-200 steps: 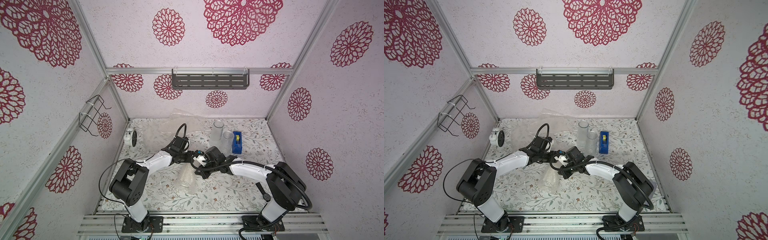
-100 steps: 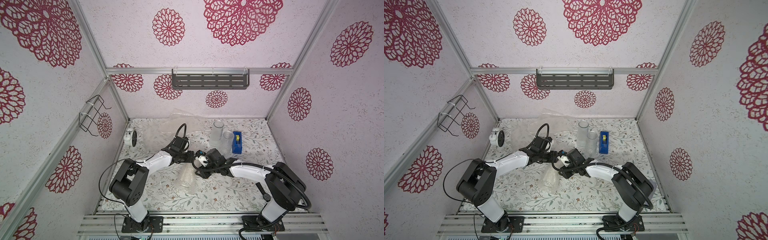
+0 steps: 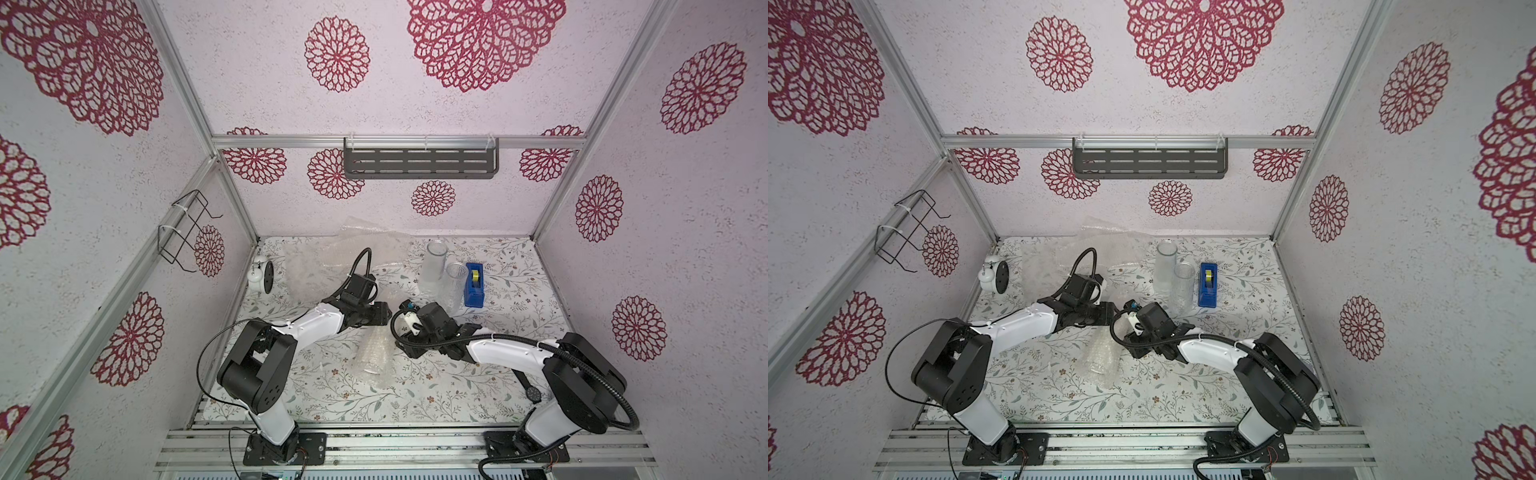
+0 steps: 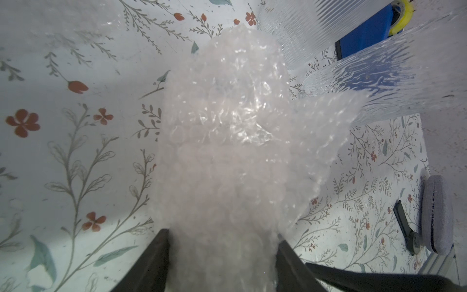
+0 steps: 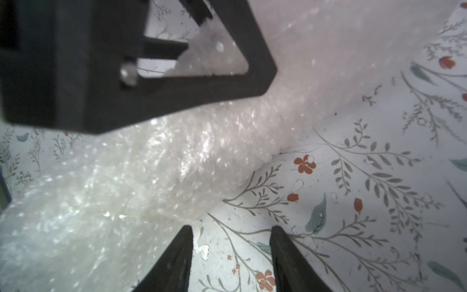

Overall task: Wrap vases in bubble wrap
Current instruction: Stick the tape on the bubble wrap.

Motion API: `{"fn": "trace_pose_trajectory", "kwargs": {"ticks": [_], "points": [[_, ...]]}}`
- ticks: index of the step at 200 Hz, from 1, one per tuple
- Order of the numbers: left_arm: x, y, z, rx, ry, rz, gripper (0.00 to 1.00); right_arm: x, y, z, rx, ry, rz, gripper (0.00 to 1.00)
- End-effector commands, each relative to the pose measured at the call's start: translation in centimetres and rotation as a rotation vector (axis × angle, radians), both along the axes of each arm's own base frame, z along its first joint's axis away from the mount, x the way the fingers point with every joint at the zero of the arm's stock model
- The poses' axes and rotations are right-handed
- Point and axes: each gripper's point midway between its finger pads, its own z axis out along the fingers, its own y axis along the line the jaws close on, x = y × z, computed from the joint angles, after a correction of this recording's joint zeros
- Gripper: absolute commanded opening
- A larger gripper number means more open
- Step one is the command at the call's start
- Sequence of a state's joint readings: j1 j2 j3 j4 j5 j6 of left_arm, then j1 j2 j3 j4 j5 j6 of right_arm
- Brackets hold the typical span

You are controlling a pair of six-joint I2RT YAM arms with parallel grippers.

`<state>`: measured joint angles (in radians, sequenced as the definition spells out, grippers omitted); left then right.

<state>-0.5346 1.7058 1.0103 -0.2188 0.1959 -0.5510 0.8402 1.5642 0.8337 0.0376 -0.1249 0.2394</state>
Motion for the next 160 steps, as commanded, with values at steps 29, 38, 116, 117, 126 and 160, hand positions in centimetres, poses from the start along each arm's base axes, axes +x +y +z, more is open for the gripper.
{"fn": "trace_pose_trajectory", "kwargs": {"ticks": [29,38,116,117,126,160], "points": [[-2.2,0.3,-1.7,0.034,0.074,-0.009,0.47,0.6,2.1,0.8,0.045,-0.026,-0.015,0.54],[-2.2,0.4,-1.7,0.036,0.073,-0.004,0.47,0.5,2.5,1.2,0.061,-0.029,-0.009,0.55],[-2.2,0.6,-1.9,0.037,0.071,0.016,0.47,-0.5,3.1,4.6,0.157,-0.060,-0.033,0.63],[-2.2,0.6,-1.9,0.036,0.072,0.017,0.47,-0.6,3.2,4.6,0.159,-0.061,-0.032,0.63],[-2.1,0.6,-1.9,0.035,0.070,0.019,0.47,-0.6,3.4,4.4,0.159,-0.058,-0.031,0.64],[-2.1,0.6,-1.8,0.034,0.070,0.018,0.47,-0.1,3.9,3.0,0.105,-0.055,-0.050,0.69]]}}
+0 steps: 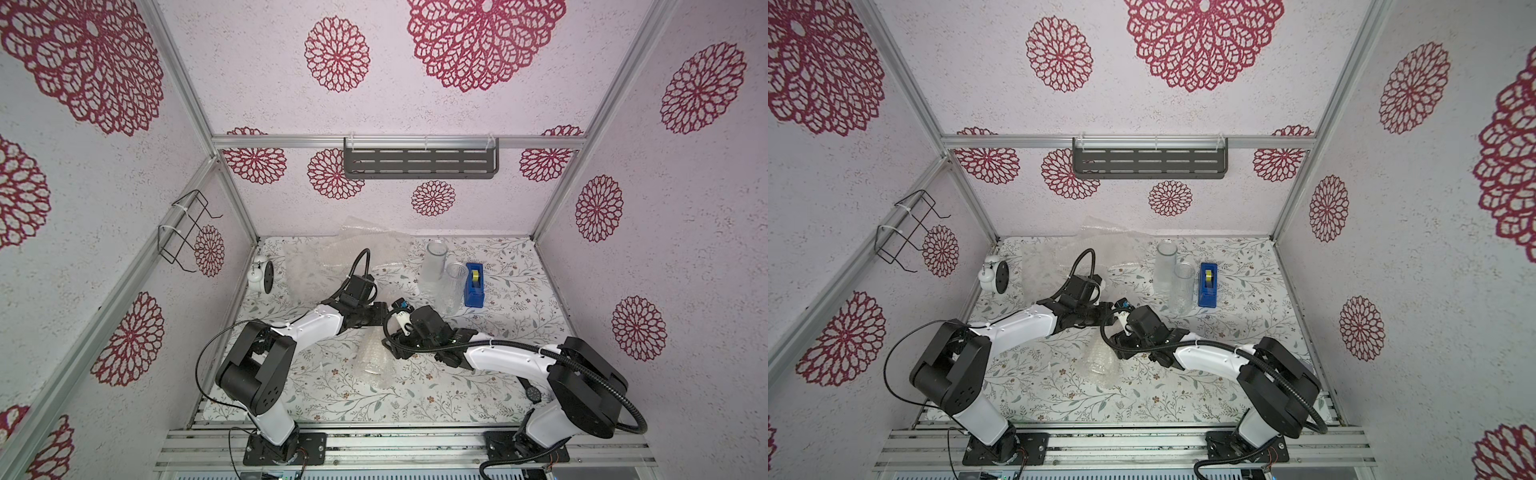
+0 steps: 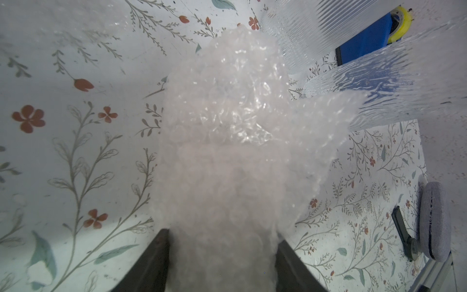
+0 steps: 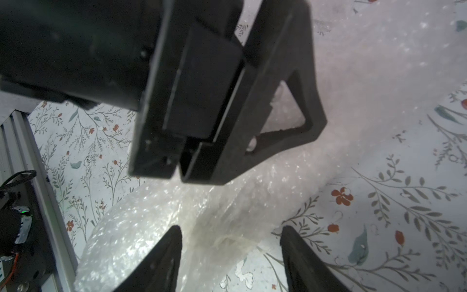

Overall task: Wrap vases in bubble wrap
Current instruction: Stick the tape on the bubble wrap.

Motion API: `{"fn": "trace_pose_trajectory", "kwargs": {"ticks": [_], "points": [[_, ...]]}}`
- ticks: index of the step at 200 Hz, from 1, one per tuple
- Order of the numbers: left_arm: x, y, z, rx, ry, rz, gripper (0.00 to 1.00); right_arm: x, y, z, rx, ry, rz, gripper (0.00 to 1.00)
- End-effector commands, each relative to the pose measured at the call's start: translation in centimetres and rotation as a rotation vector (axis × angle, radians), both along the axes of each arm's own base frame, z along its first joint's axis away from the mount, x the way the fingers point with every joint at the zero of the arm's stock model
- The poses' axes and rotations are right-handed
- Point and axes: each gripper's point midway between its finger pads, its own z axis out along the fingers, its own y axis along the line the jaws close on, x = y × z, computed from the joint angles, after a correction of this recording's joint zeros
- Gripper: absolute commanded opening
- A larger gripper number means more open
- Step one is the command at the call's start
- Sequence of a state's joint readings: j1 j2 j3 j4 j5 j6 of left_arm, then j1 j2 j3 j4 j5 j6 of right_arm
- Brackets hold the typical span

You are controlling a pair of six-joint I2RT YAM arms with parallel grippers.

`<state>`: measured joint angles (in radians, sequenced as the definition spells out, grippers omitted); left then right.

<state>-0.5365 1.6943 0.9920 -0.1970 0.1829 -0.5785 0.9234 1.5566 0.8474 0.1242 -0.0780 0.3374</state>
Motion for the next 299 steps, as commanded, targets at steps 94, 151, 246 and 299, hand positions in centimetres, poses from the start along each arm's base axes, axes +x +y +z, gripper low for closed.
{"fn": "trace_pose_trajectory", "kwargs": {"ticks": [94,151,246,299], "points": [[-2.2,0.6,-1.9,0.045,0.074,-0.002,0.47,0.6,2.6,1.0,-0.024,-0.032,-0.045,0.85],[-2.2,0.9,-2.0,0.061,0.074,0.002,0.47,0.3,1.3,2.9,-0.041,-0.082,-0.062,0.85],[-2.1,1.1,-2.1,0.063,0.076,0.014,0.47,0.6,0.3,-0.6,-0.098,-0.031,-0.130,0.83],[-2.0,1.5,-2.2,0.066,0.073,0.030,0.47,-0.2,-1.1,2.7,0.000,-0.054,-0.142,0.86]]}}
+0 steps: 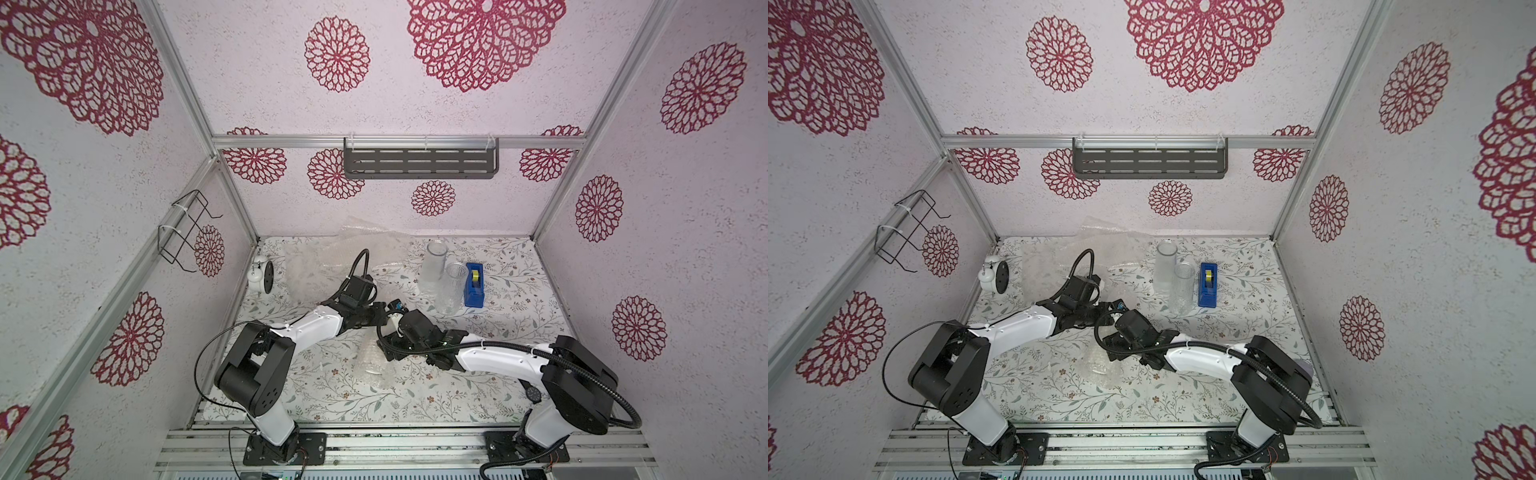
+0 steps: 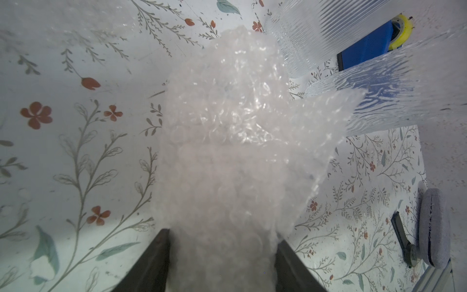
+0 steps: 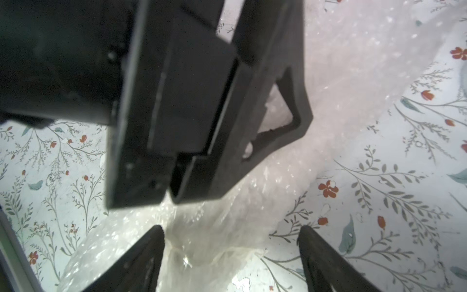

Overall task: Wrap vases in bubble wrap
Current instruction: Stick the tape on the bubble wrap.

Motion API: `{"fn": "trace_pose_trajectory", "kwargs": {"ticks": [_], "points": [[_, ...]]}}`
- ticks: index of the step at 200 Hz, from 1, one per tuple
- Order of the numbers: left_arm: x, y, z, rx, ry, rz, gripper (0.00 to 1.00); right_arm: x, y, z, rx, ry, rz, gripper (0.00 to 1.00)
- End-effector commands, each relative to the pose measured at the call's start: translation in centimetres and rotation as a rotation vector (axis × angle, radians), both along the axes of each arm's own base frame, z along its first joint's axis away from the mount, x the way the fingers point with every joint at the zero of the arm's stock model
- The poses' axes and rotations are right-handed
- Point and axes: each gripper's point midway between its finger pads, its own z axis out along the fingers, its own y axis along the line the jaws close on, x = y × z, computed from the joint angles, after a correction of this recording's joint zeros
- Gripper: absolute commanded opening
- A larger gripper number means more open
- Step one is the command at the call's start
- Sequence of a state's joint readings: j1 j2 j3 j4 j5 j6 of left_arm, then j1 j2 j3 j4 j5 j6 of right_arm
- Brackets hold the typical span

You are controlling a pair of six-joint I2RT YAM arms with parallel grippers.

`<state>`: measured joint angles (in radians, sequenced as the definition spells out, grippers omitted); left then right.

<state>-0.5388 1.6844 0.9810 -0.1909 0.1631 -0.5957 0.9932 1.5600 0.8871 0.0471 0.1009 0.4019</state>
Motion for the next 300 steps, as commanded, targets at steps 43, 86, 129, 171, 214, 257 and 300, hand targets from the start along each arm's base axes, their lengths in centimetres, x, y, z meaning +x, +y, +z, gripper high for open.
{"fn": "trace_pose_trajectory", "kwargs": {"ticks": [43,86,129,171,214,257,300], "points": [[-1.8,1.2,-2.0,0.057,0.076,0.014,0.47,0.1,-2.6,0.5,0.090,0.028,-0.107,0.62],[-1.9,1.3,-2.2,0.059,0.081,0.013,0.47,0.5,-1.9,-2.0,0.055,0.055,-0.103,0.58],[-1.9,1.4,-2.1,0.058,0.080,0.020,0.47,1.1,-3.0,-2.2,0.015,0.030,-0.149,0.55],[-1.9,1.5,-2.1,0.060,0.080,0.025,0.47,1.3,-3.6,-3.0,-0.013,0.031,-0.154,0.50],[-2.1,1.6,-2.0,0.061,0.081,0.030,0.47,1.8,-2.0,-4.0,-0.001,0.053,-0.135,0.47],[-2.1,1.6,-2.0,0.064,0.082,0.029,0.47,1.9,-4.4,-3.4,-0.055,0.011,-0.197,0.49],[-1.9,1.5,-1.7,0.059,0.076,0.031,0.47,1.5,-3.2,-4.9,-0.033,0.056,-0.156,0.46]]}}
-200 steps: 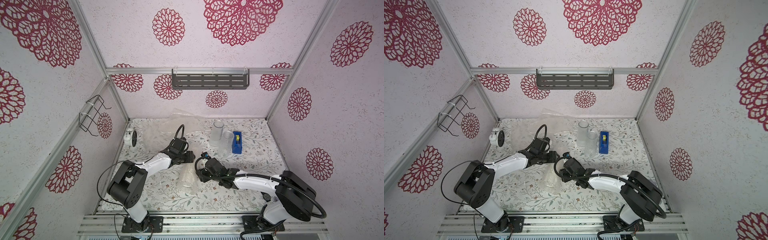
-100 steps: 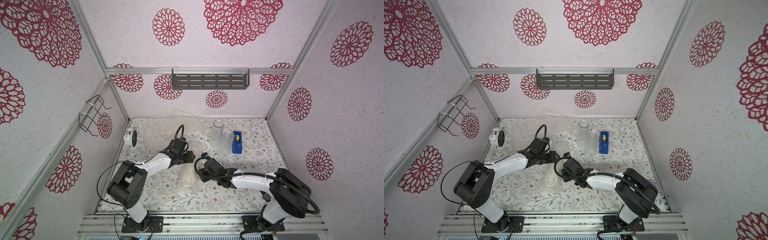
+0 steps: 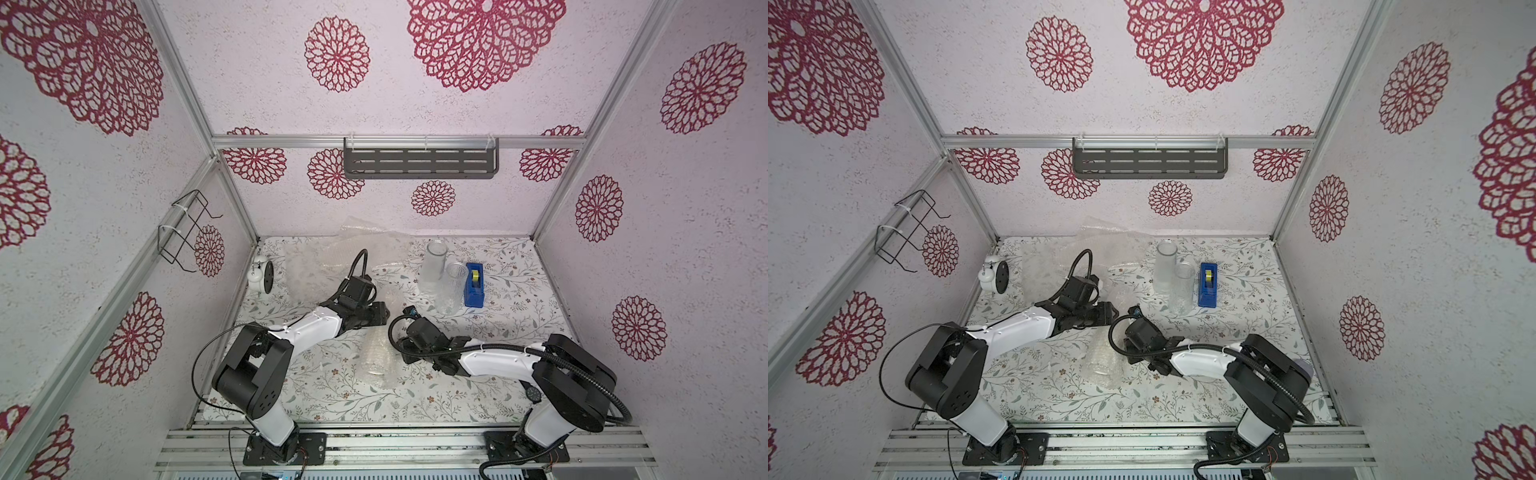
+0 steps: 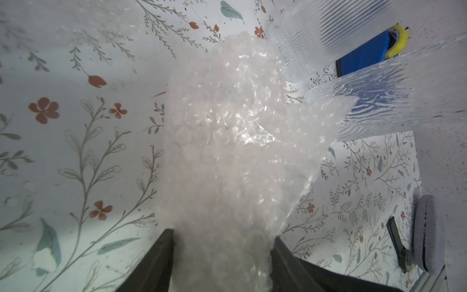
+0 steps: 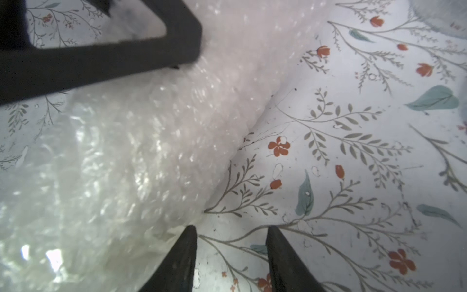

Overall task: Wrap vases in bubble wrap
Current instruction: Stick the tape on the bubble wrap, then pick up the wrapped vase from the center of the board.

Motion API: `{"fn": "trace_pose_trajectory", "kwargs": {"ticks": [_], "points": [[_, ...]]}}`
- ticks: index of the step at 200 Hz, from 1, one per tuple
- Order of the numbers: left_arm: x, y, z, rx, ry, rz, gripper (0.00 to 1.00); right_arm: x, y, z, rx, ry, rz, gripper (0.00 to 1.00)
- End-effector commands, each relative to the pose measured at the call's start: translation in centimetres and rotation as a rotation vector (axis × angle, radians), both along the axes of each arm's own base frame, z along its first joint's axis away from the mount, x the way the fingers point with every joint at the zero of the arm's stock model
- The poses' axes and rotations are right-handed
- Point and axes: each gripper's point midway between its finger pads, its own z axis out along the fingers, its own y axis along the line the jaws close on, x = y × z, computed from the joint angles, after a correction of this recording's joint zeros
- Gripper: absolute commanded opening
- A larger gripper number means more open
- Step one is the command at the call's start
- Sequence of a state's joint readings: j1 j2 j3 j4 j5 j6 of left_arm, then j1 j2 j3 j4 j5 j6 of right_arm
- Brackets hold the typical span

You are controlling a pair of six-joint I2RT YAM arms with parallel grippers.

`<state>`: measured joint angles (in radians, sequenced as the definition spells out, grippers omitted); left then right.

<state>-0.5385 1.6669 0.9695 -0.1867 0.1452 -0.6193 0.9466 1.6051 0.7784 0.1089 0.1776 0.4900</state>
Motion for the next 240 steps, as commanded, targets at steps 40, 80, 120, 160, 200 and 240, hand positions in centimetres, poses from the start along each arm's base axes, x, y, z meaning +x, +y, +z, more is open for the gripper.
{"fn": "trace_pose_trajectory", "kwargs": {"ticks": [40,80,120,160,200,240], "points": [[-2.1,1.3,-2.1,0.062,0.088,0.003,0.47,1.0,2.7,0.8,0.082,-0.008,0.025,0.46],[-2.1,1.3,-1.7,0.065,0.091,0.002,0.50,1.4,-0.6,2.3,0.058,-0.059,-0.062,0.56],[-2.0,1.5,0.7,0.074,0.092,0.031,0.66,2.5,-6.7,3.8,0.080,-0.111,-0.182,0.59],[-2.8,2.0,4.1,0.123,0.062,0.034,0.97,3.1,-10.1,5.4,0.101,-0.184,-0.233,0.62],[-4.8,1.8,5.2,0.181,0.062,-0.011,0.98,3.0,-11.1,5.2,0.118,-0.207,-0.244,0.66],[-6.6,0.9,2.5,0.278,0.152,-0.088,0.98,3.0,-10.7,4.6,0.136,-0.199,-0.230,0.70]]}}
